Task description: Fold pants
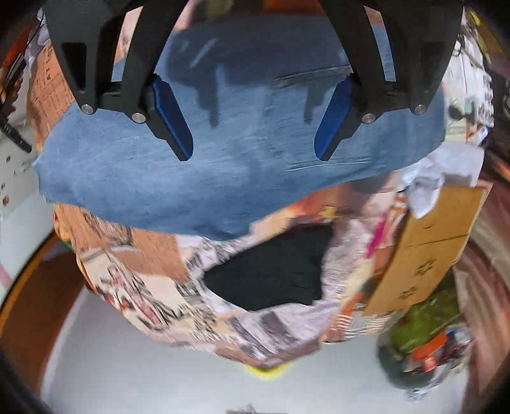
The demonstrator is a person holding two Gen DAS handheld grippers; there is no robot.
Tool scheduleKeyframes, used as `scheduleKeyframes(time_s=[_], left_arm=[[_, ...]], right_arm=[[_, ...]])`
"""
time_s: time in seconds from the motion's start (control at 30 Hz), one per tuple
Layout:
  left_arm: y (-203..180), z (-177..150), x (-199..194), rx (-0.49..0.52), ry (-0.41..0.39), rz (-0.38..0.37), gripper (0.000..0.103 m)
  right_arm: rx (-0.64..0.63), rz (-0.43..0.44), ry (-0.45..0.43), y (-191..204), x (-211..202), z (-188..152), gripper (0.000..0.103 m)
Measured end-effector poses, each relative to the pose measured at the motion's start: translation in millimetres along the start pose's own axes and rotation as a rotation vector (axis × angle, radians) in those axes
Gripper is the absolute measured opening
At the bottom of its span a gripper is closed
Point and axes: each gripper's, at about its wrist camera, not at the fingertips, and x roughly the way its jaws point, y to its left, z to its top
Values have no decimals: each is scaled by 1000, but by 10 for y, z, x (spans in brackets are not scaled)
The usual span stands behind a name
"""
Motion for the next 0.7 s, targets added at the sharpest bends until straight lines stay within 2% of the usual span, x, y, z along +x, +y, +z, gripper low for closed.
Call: scheduleKeyframes(time_s=[0.1, 0.2, 0.27, 0.53, 0.6, 0.7], left_arm=[[-257, 0, 291, 49, 60, 5, 79], [-475, -16, 542, 81, 121, -1, 79], [-593, -19, 555, 95, 84, 26, 81], [-899, 28, 605, 201, 55, 66, 83], [-880, 41, 628, 184, 58, 54, 84], [-785, 58, 689, 126, 75, 20, 93]], right_arm=[[100, -23, 10, -365, 104, 31, 61], [164, -28, 11, -567, 161, 62, 61], [201, -21, 11, -660, 226, 93, 61], [325, 37, 26, -939, 543, 212, 61], [349, 53, 32, -986, 627, 245, 61], [374, 63, 41, -1044, 721, 273, 61]])
